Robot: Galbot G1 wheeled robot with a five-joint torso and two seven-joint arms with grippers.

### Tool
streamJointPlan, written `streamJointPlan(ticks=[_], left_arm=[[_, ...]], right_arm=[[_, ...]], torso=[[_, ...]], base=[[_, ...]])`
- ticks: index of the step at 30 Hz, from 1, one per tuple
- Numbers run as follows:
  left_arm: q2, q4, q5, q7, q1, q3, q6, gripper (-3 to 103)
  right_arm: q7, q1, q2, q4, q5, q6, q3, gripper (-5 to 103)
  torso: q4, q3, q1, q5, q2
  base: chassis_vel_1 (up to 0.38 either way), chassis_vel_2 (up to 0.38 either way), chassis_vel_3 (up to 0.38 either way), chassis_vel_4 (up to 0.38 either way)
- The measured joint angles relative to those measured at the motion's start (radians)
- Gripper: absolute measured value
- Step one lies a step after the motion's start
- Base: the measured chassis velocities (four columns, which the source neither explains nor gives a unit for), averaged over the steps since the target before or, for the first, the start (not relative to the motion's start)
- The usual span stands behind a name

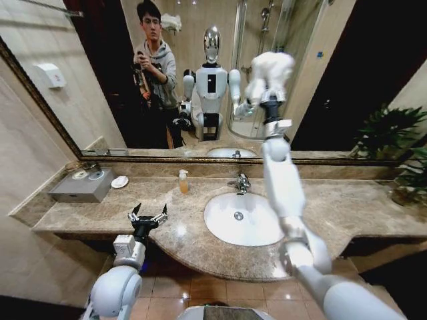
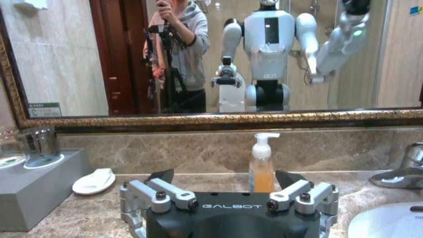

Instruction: Pick up the towel from the sink counter and wipe the mirror surface.

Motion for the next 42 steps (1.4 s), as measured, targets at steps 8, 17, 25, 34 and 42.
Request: streamJointPlan(ticks=[8, 17, 25, 34, 42], left_arm=[[0.000, 0.000, 0.000, 0.000, 0.000, 0.000, 0.000, 100], [0.000, 0.000, 0.000, 0.000, 0.000, 0.000, 0.000, 100], [0.000, 0.000, 0.000, 0.000, 0.000, 0.000, 0.000, 100], [0.000, 0.000, 0.000, 0.000, 0.000, 0.000, 0.000, 100], [0.000, 0.000, 0.000, 0.000, 0.000, 0.000, 0.000, 100]], right_arm=[[-0.002, -0.019, -0.007, -0.025, -0.019, 0.028, 0.022, 13], [0.037, -0.089, -0.159, 0.023, 0.067, 0.029, 0.141, 13], [0.016, -0.327, -0.273, 0.306, 0.246, -0.086, 0.161, 13], [-0.049, -0.705, -0.318, 0.572, 0.375, -0.148, 0.178, 13], [-0.014, -0.870, -0.346, 0.456, 0.388, -0.171, 0.172, 13]], torso=[[-0.0008, 0.000, 0.000, 0.0001, 0.000], [-0.0012, 0.000, 0.000, 0.0008, 0.000], [-0.0005, 0.000, 0.000, 0.0004, 0.000], [-0.0007, 0.000, -0.001, 0.0005, 0.000], [-0.0006, 0.000, 0.000, 0.0008, 0.000]], base=[[0.000, 0.000, 0.000, 0.000], [0.000, 0.000, 0.000, 0.000], [0.000, 0.000, 0.000, 0.000], [0.000, 0.000, 0.000, 0.000], [0.000, 0.000, 0.000, 0.000]])
